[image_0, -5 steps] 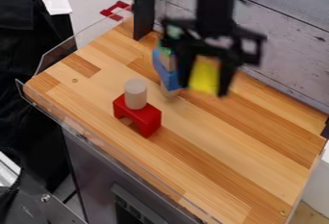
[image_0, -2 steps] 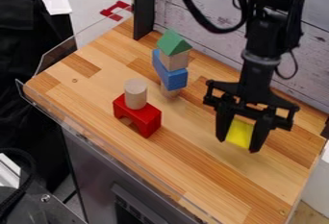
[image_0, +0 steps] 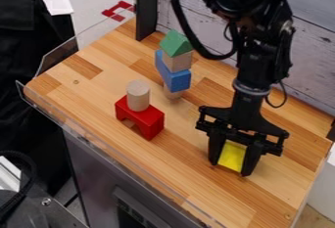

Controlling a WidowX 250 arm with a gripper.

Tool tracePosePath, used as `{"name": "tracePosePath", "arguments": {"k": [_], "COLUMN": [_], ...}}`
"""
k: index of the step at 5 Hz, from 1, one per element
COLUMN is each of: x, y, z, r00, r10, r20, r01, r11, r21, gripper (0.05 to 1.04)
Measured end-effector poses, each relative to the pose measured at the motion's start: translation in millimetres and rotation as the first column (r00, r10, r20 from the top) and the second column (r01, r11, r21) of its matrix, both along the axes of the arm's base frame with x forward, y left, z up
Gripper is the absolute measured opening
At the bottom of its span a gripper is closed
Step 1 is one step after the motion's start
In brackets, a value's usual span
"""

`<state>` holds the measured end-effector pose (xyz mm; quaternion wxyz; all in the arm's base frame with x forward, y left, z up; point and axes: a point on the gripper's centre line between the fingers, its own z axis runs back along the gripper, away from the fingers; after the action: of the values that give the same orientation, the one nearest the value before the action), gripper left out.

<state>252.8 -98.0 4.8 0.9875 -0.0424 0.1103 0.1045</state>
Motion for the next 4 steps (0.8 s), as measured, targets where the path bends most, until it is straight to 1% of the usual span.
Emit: {"name": "tracePosePath", "arguments": {"k": [1,2,3,4], "x": [7.6,10.5,8.4,1.2], "y": [-0.8,-3.8,-5.4,0.2], "z": [-4.3,-7.5,-5.8,2.3], "r00": [1.0,1.0,1.0,1.0], "r10": [-0.003,-0.006,0.001,-0.01], "r20": [0.0,-0.016,-0.018,0.006], "r01": [0.003,0.006,-0.001,0.01], "r11": [1.0,1.0,1.0,1.0], "r21": [0.014,0.005,-0.021,-0.006], "gripper": [0.57,0.648,0.912,0.999]}}
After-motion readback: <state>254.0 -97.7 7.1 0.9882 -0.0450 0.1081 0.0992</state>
